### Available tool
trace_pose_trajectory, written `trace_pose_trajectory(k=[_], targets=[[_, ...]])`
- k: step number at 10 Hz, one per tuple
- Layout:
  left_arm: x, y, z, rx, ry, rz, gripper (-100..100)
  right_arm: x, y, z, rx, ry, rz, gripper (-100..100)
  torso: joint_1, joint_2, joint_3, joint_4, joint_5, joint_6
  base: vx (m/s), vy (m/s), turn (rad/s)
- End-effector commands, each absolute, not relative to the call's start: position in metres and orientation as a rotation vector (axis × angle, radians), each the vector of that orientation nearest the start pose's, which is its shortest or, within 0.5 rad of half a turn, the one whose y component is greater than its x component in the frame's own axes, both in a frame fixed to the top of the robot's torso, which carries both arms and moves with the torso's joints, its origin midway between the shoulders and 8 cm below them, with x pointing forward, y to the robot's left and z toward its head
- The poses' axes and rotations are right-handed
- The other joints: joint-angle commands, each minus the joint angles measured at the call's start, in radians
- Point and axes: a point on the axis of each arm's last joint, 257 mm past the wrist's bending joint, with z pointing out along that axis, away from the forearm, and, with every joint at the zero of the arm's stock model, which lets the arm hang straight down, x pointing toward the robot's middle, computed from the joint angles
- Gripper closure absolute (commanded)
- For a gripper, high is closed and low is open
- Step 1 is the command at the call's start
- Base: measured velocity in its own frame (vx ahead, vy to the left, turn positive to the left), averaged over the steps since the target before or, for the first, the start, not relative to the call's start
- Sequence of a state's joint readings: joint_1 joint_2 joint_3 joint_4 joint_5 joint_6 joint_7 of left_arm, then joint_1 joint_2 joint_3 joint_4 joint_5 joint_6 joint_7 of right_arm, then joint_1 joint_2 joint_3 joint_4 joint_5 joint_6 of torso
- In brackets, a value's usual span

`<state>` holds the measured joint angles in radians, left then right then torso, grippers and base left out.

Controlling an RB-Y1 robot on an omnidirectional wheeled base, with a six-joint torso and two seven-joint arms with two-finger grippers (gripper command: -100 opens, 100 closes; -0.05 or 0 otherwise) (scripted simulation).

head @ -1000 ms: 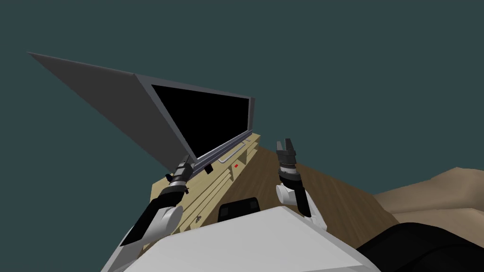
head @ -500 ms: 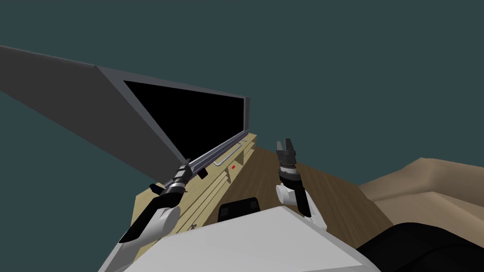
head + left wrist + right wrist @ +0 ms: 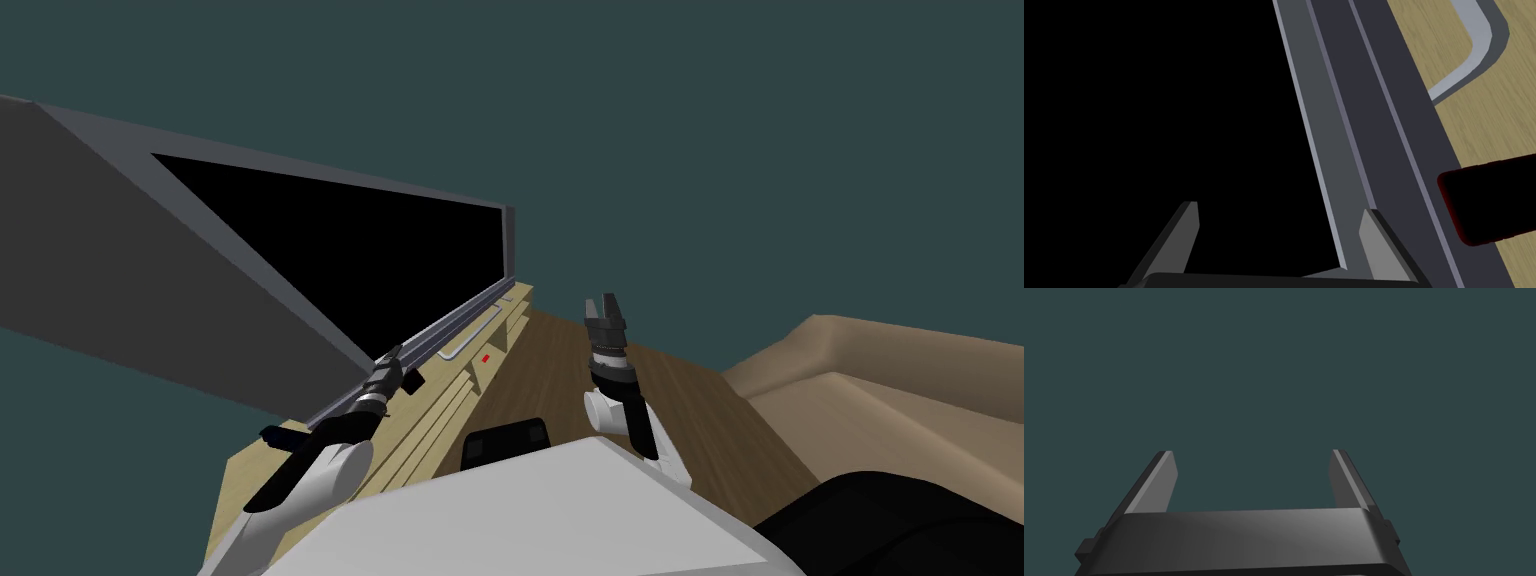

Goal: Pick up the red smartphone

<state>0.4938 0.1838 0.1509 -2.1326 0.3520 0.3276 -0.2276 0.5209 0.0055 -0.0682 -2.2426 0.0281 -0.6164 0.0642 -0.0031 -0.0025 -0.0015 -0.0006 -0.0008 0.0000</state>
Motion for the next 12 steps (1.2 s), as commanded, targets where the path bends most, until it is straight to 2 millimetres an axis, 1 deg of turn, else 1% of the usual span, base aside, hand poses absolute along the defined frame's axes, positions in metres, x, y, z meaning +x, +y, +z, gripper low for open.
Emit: trace_pose_trajectory(k=[1,2,3,4,5,7,8,10,11,12], targets=[[0.394,0.368,-0.238,-1.368,1.350,-0.872,-100,0.326,-0.297,0.024,0.560,0.598,1.163,0,0.000,0.000,0.000,0.000,0.000,0.000,0.050,-0.027,-0.105],[0.393,0.368,-0.242,-1.378,1.361,-0.867,-100,0.326,-0.297,0.024,0.560,0.598,1.163,0,0.001,0.000,0.000,0.000,0.000,-0.001,0.024,-0.011,0.016],[0.387,0.376,-0.254,-1.415,1.387,-0.838,-100,0.326,-0.297,0.024,0.560,0.598,1.163,0,0.001,0.001,0.001,0.000,0.000,-0.001,0.039,-0.031,-0.240],[0.385,0.375,-0.260,-1.432,1.407,-0.828,-100,0.326,-0.297,0.024,0.560,0.598,1.163,0,0.001,0.001,0.001,0.000,0.000,0.000,0.038,-0.021,-0.111],[0.379,0.383,-0.270,-1.461,1.424,-0.804,-100,0.326,-0.297,0.024,0.560,0.598,1.163,0,0.001,0.001,0.001,0.000,0.000,-0.001,0.051,-0.030,-0.209],[0.376,0.381,-0.279,-1.487,1.453,-0.790,-100,0.326,-0.297,0.024,0.560,0.598,1.163,0,0.001,0.001,0.000,0.000,0.000,-0.001,0.031,-0.015,-0.038],[0.368,0.389,-0.290,-1.524,1.477,-0.763,-100,0.326,-0.297,0.024,0.560,0.598,1.163,0,0.001,0.002,0.001,0.000,0.000,-0.001,0.029,-0.024,-0.213],[0.365,0.388,-0.296,-1.542,1.498,-0.752,-100,0.326,-0.297,0.024,0.560,0.598,1.163,0,0.001,0.001,0.001,0.000,0.000,-0.001,0.030,-0.012,-0.051],[0.356,0.395,-0.307,-1.579,1.521,-0.725,-100,0.326,-0.297,0.024,0.560,0.598,1.163,0,0.002,0.002,0.001,0.000,0.000,-0.001,0.045,-0.019,-0.193],[0.354,0.394,-0.311,-1.592,1.536,-0.717,-100,0.326,-0.297,0.024,0.560,0.598,1.163,0,0.001,0.001,0.001,0.000,0.000,0.000,0.044,-0.015,-0.118]])
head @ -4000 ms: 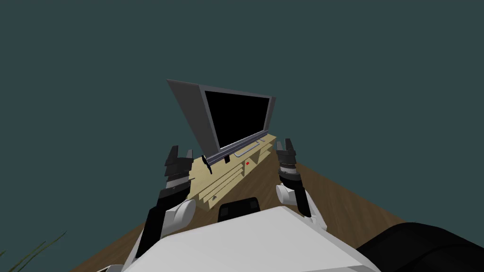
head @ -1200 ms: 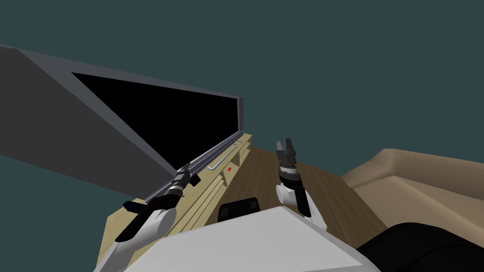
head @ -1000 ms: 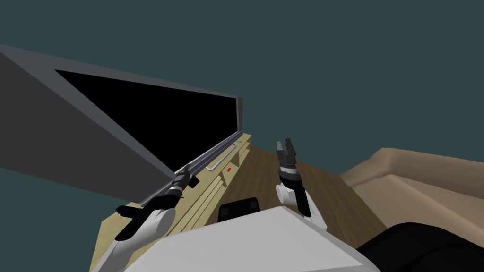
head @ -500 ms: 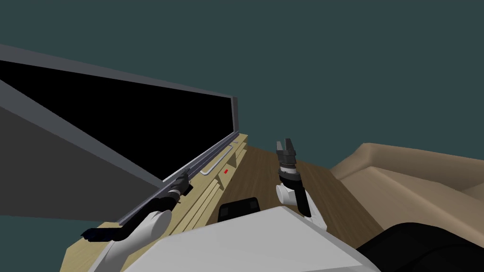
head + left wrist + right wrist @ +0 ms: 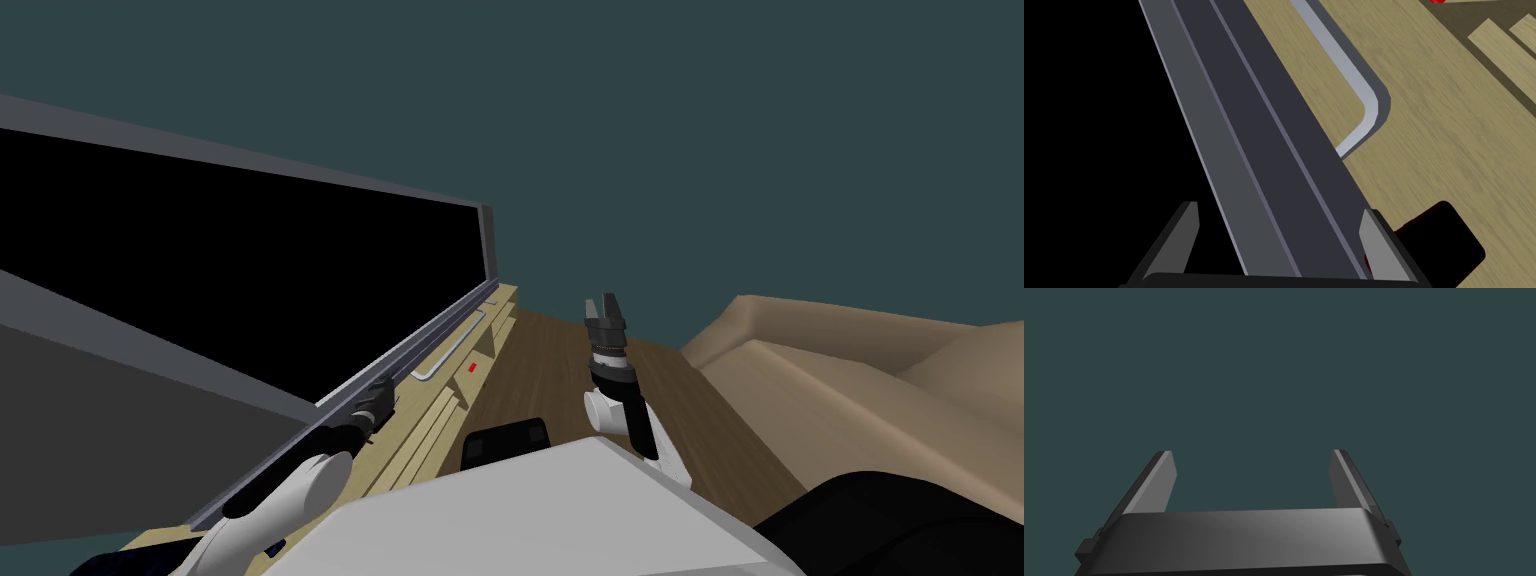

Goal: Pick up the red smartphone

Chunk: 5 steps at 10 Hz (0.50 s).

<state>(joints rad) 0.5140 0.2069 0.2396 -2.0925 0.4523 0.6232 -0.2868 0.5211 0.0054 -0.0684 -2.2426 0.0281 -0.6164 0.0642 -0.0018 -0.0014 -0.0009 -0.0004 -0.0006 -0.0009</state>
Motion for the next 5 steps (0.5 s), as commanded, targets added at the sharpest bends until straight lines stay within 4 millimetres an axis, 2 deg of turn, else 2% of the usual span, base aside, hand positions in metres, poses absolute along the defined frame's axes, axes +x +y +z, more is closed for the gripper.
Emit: trace_pose_trajectory(k=[1,4,5], targets=[[0.353,0.393,-0.313,-1.598,1.542,-0.714,-100,0.326,-0.297,0.024,0.560,0.598,1.163,0,0.000,0.000,0.000,0.000,0.000,0.000,0.016,-0.007,0.012],[0.328,0.406,-0.339,-1.691,1.608,-0.648,-100,0.326,-0.297,0.024,0.560,0.598,1.163,0,0.000,0.001,0.000,0.000,0.000,0.000,0.036,-0.017,-0.165],[0.324,0.404,-0.344,-1.709,1.629,-0.638,-100,0.326,-0.297,0.024,0.560,0.598,1.163,0,0.000,0.000,0.000,0.000,0.000,0.000,0.045,-0.011,-0.092]])
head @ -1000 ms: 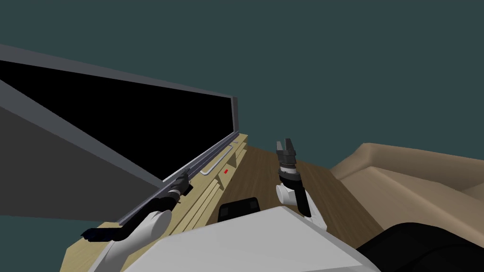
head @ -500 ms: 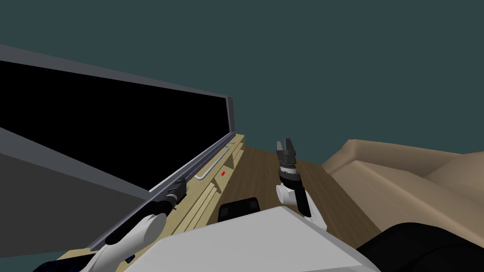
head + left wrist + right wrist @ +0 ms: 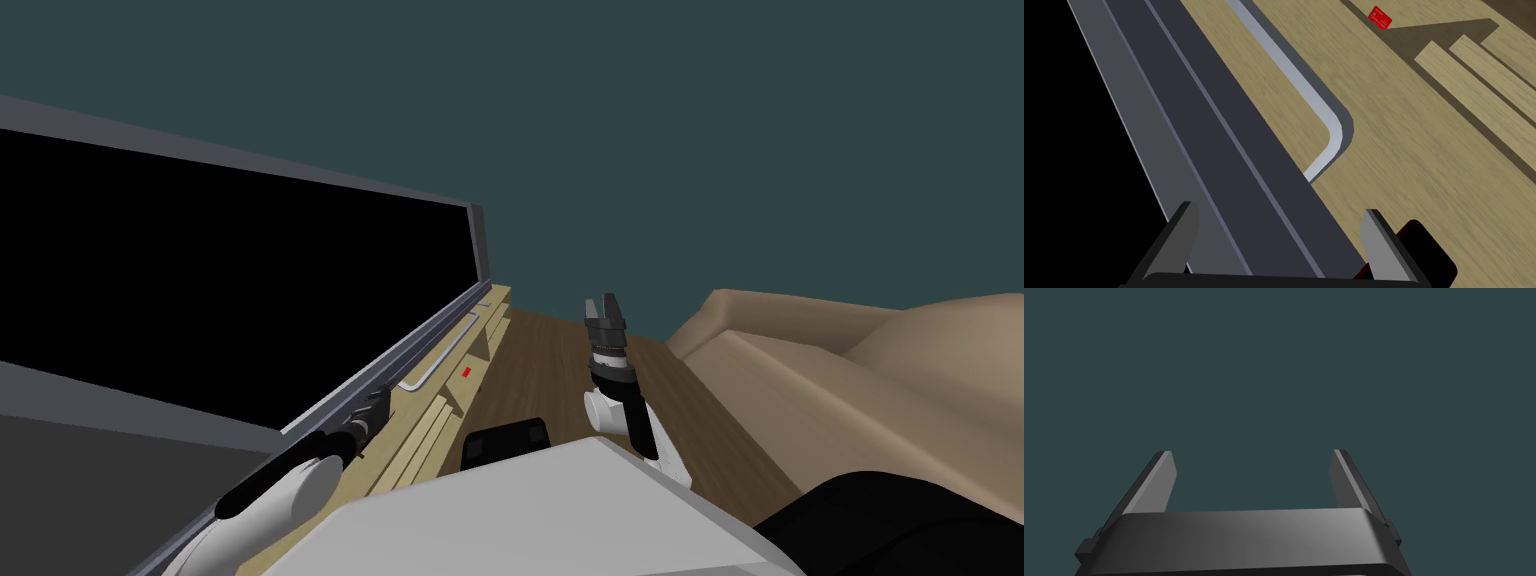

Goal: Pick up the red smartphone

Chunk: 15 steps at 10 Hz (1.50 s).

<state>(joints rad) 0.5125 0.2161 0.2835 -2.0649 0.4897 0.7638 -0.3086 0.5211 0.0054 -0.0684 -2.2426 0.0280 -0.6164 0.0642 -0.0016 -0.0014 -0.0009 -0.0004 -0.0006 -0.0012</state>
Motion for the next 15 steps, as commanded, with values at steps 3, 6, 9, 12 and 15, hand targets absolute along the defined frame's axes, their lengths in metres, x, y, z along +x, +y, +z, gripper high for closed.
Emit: trace_pose_trajectory(k=[3,6,9,12,15], targets=[[0.298,0.417,-0.364,-1.795,1.682,-0.578,-100,0.326,-0.298,0.024,0.560,0.598,1.163,0,0.000,0.000,0.000,0.000,0.000,0.000,0.045,-0.012,-0.148],[0.275,0.418,-0.381,-1.872,1.745,-0.529,-100,0.326,-0.297,0.024,0.560,0.598,1.163,0,0.000,0.000,0.000,0.000,0.000,0.000,0.036,-0.004,-0.113],[0.256,0.421,-0.392,-1.930,1.787,-0.491,-100,0.326,-0.297,0.024,0.560,0.598,1.163,0,0.000,0.001,0.001,0.000,0.000,0.000,0.021,-0.002,-0.090],[0.226,0.430,-0.403,-2.013,1.832,-0.436,-100,0.326,-0.298,0.024,0.560,0.598,1.163,0,0.001,0.001,0.001,0.000,0.000,0.000,0.030,0.000,-0.124],[0.203,0.430,-0.412,-2.081,1.884,-0.393,-100,0.326,-0.298,0.024,0.560,0.598,1.163,0,0.001,0.001,0.001,0.000,0.000,0.000,0.027,0.008,-0.087]])
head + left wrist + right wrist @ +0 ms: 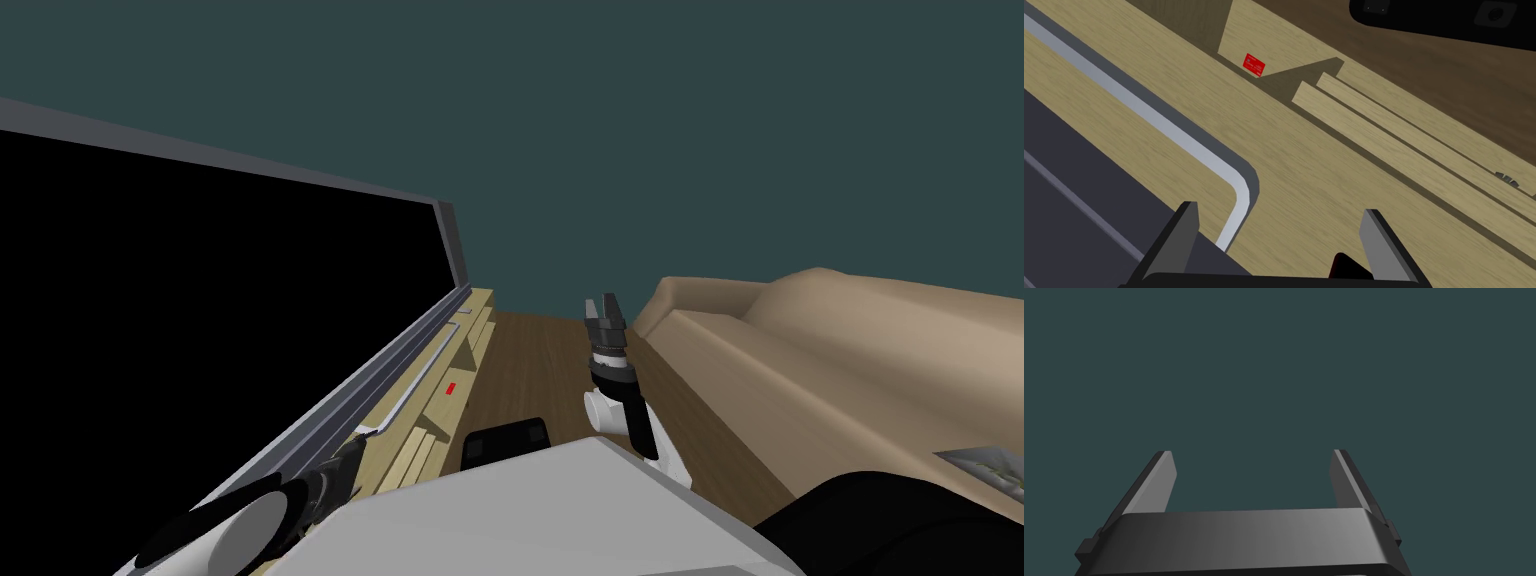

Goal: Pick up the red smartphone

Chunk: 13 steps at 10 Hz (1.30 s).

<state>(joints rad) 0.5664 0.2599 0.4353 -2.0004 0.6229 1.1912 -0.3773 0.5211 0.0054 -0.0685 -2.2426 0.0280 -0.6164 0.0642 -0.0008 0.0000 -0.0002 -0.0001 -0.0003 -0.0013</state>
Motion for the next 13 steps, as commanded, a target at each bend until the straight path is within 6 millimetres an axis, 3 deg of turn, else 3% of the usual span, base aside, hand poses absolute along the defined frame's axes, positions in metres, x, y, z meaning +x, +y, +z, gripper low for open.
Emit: trace_pose_trajectory(k=[1,3,13], targets=[[0.191,0.435,-0.413,-2.109,1.893,-0.372,-100,0.326,-0.298,0.024,0.560,0.598,1.163,0,0.000,0.000,0.000,0.000,0.000,0.000,0.025,0.012,-0.171],[0.185,0.431,-0.416,-2.130,1.916,-0.360,-100,0.326,-0.298,0.024,0.560,0.598,1.163,0,0.001,0.000,0.000,0.000,0.000,0.000,0.014,0.012,-0.020],[0.101,0.451,-0.413,-2.320,2.047,-0.183,-100,0.326,-0.298,0.024,0.560,0.598,1.163,0,0.002,0.001,0.001,0.000,0.000,0.000,0.013,0.034,-0.091]])
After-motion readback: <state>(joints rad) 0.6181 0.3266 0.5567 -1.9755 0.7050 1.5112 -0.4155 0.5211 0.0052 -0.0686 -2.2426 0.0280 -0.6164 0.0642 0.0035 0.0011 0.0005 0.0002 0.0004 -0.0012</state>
